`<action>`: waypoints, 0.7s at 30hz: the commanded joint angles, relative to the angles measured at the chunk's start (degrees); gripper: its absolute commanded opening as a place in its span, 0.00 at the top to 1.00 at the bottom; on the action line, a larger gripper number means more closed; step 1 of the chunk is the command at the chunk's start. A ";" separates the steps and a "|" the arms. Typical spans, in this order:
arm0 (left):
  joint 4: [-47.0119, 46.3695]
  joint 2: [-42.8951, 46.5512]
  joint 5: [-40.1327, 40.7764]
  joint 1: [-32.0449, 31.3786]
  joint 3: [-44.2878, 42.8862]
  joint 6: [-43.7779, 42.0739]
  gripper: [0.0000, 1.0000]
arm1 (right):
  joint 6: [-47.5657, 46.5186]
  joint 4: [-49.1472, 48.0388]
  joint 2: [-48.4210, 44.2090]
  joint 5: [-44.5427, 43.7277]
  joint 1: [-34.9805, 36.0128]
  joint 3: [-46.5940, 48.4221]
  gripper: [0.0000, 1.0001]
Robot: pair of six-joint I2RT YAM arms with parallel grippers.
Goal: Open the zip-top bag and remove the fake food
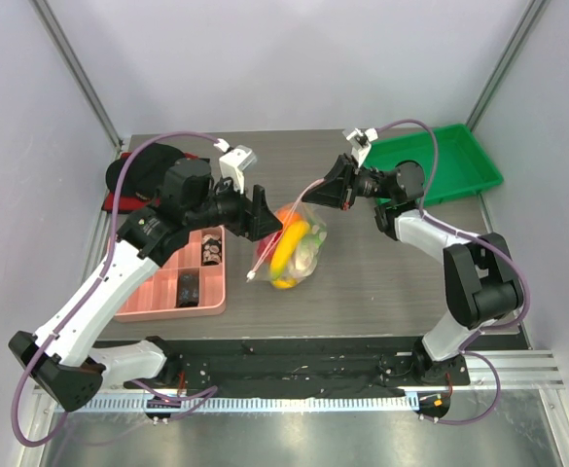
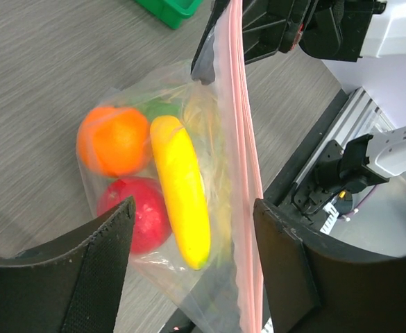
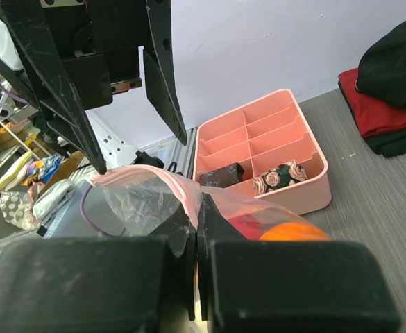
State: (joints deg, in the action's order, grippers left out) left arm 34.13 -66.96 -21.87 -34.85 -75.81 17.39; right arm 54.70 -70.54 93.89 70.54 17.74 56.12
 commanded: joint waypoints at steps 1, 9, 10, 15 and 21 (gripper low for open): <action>-1.87 0.69 -0.28 0.05 0.14 0.45 0.33 | -5.20 1.98 -4.32 -1.55 0.54 0.66 0.98; -0.47 -3.61 3.06 -0.57 0.23 -2.18 0.47 | -9.34 7.96 -5.12 -1.72 1.33 1.19 0.98; -0.38 -4.92 3.23 -0.92 -0.12 -2.36 0.51 | -9.61 8.49 -5.03 -1.90 1.34 1.36 0.99; -2.22 -6.87 2.44 -1.10 -2.50 -1.13 0.99 | -14.86 17.17 -4.94 -3.47 1.95 3.21 0.90; -0.82 -4.67 15.80 -1.10 -8.47 2.91 1.00 | -33.49 53.19 -8.54 -20.85 4.76 10.67 0.43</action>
State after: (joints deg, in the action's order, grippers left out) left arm 35.24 -74.85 -14.20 -35.90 -77.97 17.63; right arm 35.62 -39.48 90.70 63.20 20.36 60.42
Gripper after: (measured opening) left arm 0.003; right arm 0.495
